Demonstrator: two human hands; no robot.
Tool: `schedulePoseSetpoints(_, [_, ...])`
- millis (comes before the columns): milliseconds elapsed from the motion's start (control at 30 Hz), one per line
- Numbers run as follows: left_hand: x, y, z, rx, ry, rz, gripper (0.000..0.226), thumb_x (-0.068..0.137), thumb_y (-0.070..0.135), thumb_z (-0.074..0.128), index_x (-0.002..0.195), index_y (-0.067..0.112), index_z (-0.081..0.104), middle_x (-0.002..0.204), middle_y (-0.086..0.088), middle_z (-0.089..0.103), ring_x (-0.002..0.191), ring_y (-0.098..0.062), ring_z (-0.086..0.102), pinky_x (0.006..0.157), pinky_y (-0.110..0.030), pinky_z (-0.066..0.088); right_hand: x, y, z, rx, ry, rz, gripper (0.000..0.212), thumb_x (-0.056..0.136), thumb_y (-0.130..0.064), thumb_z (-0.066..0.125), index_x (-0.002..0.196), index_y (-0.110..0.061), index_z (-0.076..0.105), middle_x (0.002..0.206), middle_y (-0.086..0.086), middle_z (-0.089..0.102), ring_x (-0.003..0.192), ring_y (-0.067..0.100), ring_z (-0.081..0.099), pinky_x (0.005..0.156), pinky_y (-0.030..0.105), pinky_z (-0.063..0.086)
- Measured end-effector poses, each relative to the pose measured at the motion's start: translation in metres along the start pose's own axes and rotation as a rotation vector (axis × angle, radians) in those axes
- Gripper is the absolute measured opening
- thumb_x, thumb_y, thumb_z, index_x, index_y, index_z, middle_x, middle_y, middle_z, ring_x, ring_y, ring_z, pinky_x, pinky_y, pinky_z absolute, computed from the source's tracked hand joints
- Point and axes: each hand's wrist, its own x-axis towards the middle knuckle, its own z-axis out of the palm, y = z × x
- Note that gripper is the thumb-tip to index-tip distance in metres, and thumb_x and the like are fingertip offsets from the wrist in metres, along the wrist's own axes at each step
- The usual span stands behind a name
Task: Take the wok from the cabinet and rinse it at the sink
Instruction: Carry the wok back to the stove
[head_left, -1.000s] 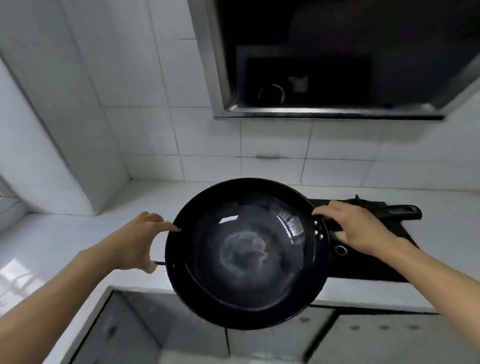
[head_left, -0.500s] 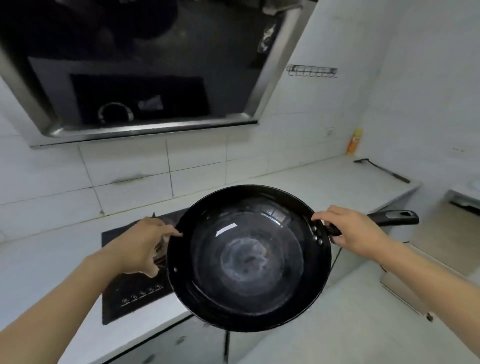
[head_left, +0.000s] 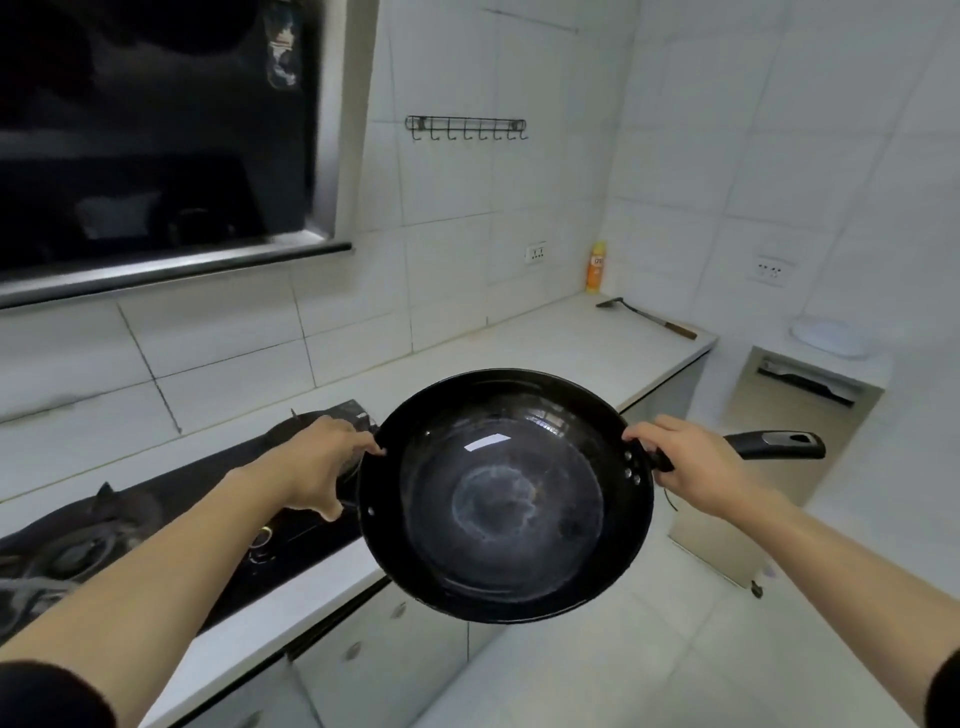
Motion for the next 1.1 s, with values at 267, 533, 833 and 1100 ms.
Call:
schedulePoseSetpoints(267, [0.111,0.001,-0.007,-0.006,-0.018,0.028,0.087,0.046,0.026,0.082,0.124,0.047,0.048,0.103,0.015,0.049,0.106,-0.011,0.039,0.09,-0.032,0.045,0.042,0.069,0.012,0.002,0.058,0.051,0.056,0.072,-0.009,0.076,0.117,-0.035,0.055,0.087,-0.013,0.047,0.073,0.012,0.049,0.054,0.026,0.037])
schedulePoseSetpoints(533, [0.234,-0.042,0.005,-0.022,0.03,0.105,0.087,0.049,0.023,0.08,0.127,0.042,0.049,0.11,0.01,0.051,0.108,-0.013,0.037,0.089,-0.032,0.044,0.127,0.108,0.034,-0.06,0.057,0.152,0.055,0.077,-0.013,0.073,0.12,-0.037,0.051,0.091,-0.011,0.051,0.076,0.014,0.055,0.058,0.031,0.048])
schedulePoseSetpoints(833, [0.31,-0.109,0.019,-0.043,-0.08,0.045,0.087,0.054,0.021,0.077,0.131,0.044,0.043,0.108,0.012,0.045,0.106,-0.009,0.033,0.083,-0.03,0.047,0.235,0.117,0.071,-0.044,0.0,0.147,0.058,0.075,-0.011,0.073,0.119,-0.041,0.05,0.091,-0.012,0.052,0.077,0.013,0.055,0.061,0.034,0.051])
schedulePoseSetpoints(1100, [0.328,-0.15,0.045,-0.024,-0.136,-0.082,0.091,0.053,0.023,0.075,0.133,0.046,0.038,0.109,0.015,0.043,0.107,-0.009,0.034,0.08,-0.029,0.049,0.333,0.13,0.113,-0.021,-0.044,-0.007,0.057,0.073,-0.008,0.07,0.119,-0.037,0.052,0.09,-0.009,0.052,0.085,0.015,0.051,0.067,0.03,0.045])
